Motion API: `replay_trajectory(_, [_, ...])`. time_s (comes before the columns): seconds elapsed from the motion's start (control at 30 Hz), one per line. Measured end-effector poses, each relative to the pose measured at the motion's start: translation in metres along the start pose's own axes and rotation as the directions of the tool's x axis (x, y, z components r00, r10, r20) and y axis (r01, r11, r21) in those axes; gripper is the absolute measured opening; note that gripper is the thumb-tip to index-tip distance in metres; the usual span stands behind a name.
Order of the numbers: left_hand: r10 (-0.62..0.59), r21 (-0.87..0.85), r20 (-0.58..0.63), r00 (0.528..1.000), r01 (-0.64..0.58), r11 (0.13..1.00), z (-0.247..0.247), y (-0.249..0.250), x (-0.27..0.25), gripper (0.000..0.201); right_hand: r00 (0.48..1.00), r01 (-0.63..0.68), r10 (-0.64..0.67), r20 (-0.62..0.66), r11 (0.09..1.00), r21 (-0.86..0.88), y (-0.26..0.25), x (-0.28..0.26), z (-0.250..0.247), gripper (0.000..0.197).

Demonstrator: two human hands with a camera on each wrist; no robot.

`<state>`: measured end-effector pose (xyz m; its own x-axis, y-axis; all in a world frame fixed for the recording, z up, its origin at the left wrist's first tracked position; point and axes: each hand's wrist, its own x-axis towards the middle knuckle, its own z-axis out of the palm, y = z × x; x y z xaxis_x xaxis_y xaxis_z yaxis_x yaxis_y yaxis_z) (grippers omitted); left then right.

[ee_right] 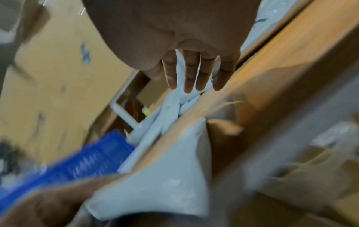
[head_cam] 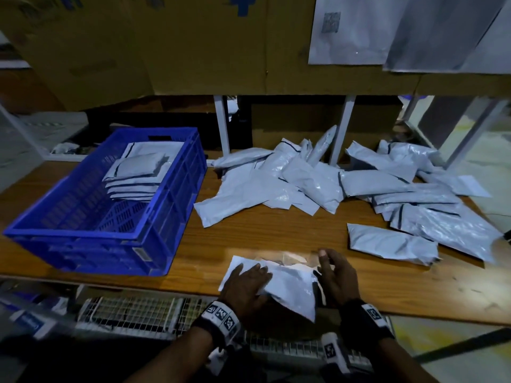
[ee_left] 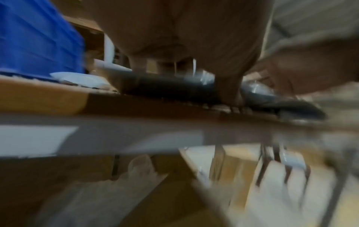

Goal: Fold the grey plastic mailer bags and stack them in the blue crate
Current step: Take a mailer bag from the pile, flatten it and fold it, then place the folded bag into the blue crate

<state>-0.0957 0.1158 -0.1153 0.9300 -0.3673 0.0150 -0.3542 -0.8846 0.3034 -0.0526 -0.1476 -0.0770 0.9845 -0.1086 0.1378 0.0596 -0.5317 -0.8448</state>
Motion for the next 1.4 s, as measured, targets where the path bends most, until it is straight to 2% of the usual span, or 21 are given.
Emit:
replay_trajectory(0.07, [-0.109,-0.254,-0.186,0.976,0.06,0.965,-0.016,0.007,0.003,0.052,0.994,-0.104,0.109,-0.026,0.982,0.155,-0.014,0.007,-0.009,0.024])
replay_trajectory(0.13, [-0.269,-0.486,-0.221,0.937,0.133,0.864,-0.049,0.02,0.01,0.044,0.988,-0.141,0.15,-0.023,0.962,0.236,-0.021,0.015,-0.014,0.022])
replay_trajectory(0.17, [-0.346,-0.549,-0.25,0.904,0.162,0.82,-0.065,0.024,0.015,0.041,0.989,-0.136,0.145,-0.016,0.957,0.255,-0.025,0.02,-0.015,0.022])
replay_trajectory(0.23, [-0.517,-0.69,-0.247,0.82,0.225,0.688,-0.09,0.033,0.025,0.049,0.992,-0.13,0.122,0.044,0.938,0.323,-0.032,0.027,-0.012,0.024])
replay_trajectory(0.3, [-0.644,-0.86,-0.225,0.731,0.161,0.484,-0.109,0.038,0.035,0.046,0.977,-0.181,0.111,0.184,0.887,0.424,-0.047,0.03,-0.004,0.033])
replay_trajectory(0.37, [-0.719,-0.961,-0.153,0.678,0.068,0.269,-0.117,0.033,0.046,0.036,0.926,-0.284,0.108,0.363,0.832,0.476,-0.069,0.031,0.004,0.046])
replay_trajectory(0.43, [-0.768,-0.993,-0.105,0.631,-0.022,0.117,-0.125,0.021,0.051,0.056,0.86,-0.382,0.093,0.502,0.771,0.51,-0.09,0.032,0.015,0.06])
replay_trajectory(0.53, [-0.794,-0.99,-0.019,0.607,-0.121,-0.069,-0.14,-0.003,0.048,0.082,0.781,-0.491,0.042,0.623,0.657,0.572,-0.12,0.037,0.031,0.065])
replay_trajectory(0.6, [-0.815,-0.967,0.013,0.579,-0.201,-0.158,-0.157,-0.012,0.041,0.073,0.747,-0.536,0.007,0.665,0.598,0.595,-0.142,0.04,0.043,0.059])
replay_trajectory(0.63, [-0.803,-0.956,0.013,0.596,-0.229,-0.185,-0.168,-0.014,0.037,0.067,0.741,-0.546,-0.007,0.671,0.574,0.61,-0.152,0.042,0.051,0.061])
replay_trajectory(0.7, [-0.776,-0.945,-0.027,0.631,-0.269,-0.186,-0.191,-0.022,0.031,0.061,0.752,-0.541,-0.006,0.659,0.566,0.622,-0.169,0.051,0.07,0.066])
replay_trajectory(0.73, [-0.782,-0.944,-0.057,0.621,-0.288,-0.16,-0.203,-0.033,0.028,0.053,0.767,-0.529,0.014,0.642,0.58,0.62,-0.179,0.058,0.08,0.059])
replay_trajectory(0.83, [-0.794,-0.951,-0.19,0.577,-0.308,0.004,-0.26,-0.079,0.017,0.031,0.797,-0.512,0.063,0.6,0.597,0.618,-0.217,0.084,0.104,0.033])
replay_trajectory(0.87, [-0.783,-0.957,-0.22,0.582,-0.286,0.056,-0.281,-0.104,0.013,0.027,0.806,-0.501,0.06,0.589,0.599,0.624,-0.234,0.093,0.113,0.032])
replay_trajectory(0.93, [-0.765,-0.968,-0.222,0.605,-0.229,0.1,-0.324,-0.16,0.009,0.018,0.84,-0.45,0.049,0.541,0.621,0.642,-0.267,0.115,0.134,0.03])
replay_trajectory(1.03, [-0.757,-0.986,-0.162,0.633,-0.129,0.103,-0.38,-0.252,0.013,0.005,0.895,-0.375,0.052,0.442,0.624,0.686,-0.319,0.149,0.176,0.032])
replay_trajectory(1.1, [-0.743,-0.991,-0.135,0.655,-0.074,0.115,-0.4,-0.307,0.024,0.014,0.908,-0.37,0.064,0.414,0.586,0.721,-0.351,0.172,0.205,0.042])
replay_trajectory(1.2, [-0.773,-0.994,-0.104,0.626,-0.085,0.064,-0.412,-0.372,0.043,0.023,0.897,-0.402,0.082,0.433,0.555,0.728,-0.391,0.196,0.247,0.047])
replay_trajectory(1.3, [-0.816,-0.993,-0.112,0.568,-0.095,0.07,-0.408,-0.415,0.059,0.01,0.887,-0.436,0.133,0.442,0.556,0.708,-0.402,0.222,0.287,0.062])
replay_trajectory(1.4, [-0.809,-0.997,-0.065,0.584,-0.009,0.074,-0.398,-0.448,0.07,0.015,0.919,-0.389,0.229,0.32,0.652,0.651,-0.406,0.246,0.318,0.068])
